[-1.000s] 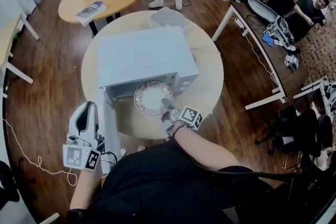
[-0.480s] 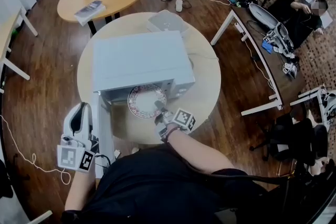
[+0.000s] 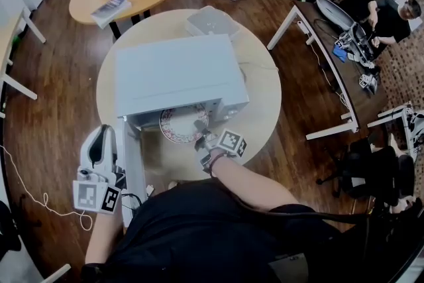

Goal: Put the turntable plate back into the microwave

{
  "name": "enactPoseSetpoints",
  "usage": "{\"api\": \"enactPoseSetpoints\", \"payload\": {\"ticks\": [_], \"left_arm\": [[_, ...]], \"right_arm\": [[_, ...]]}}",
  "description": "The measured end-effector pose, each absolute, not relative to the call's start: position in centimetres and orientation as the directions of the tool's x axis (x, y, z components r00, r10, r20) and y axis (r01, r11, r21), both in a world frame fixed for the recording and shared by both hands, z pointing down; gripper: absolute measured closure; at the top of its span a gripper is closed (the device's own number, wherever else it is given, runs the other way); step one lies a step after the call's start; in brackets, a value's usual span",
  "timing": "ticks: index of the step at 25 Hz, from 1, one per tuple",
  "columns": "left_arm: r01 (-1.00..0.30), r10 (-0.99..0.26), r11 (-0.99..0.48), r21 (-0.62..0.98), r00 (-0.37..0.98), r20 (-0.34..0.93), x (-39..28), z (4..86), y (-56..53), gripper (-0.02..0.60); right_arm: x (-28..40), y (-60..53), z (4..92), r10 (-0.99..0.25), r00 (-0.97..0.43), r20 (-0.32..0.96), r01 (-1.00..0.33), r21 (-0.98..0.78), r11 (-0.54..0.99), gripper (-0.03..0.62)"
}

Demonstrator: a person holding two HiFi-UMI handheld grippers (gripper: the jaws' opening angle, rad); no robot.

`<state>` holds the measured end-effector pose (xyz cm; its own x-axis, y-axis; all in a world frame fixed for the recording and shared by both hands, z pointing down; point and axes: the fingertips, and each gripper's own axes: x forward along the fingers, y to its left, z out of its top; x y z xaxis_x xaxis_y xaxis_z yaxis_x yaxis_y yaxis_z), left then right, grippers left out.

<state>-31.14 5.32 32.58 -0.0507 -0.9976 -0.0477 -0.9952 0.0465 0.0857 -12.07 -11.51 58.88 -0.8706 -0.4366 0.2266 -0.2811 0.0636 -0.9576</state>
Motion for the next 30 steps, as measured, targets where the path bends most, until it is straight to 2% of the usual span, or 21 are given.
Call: {"api": "enactPoseSetpoints", "payload": {"ticks": [30], "left_arm": [[-0.991, -0.998, 0.053, 0.125, -0.055, -0.013, -32.6, 33.9, 3.1, 0.545]], "right_arm": [[-14.1, -12.9, 59.2, -0.426, -0.872, 0.242, -0.294, -0.954, 0.059, 0.557]]}}
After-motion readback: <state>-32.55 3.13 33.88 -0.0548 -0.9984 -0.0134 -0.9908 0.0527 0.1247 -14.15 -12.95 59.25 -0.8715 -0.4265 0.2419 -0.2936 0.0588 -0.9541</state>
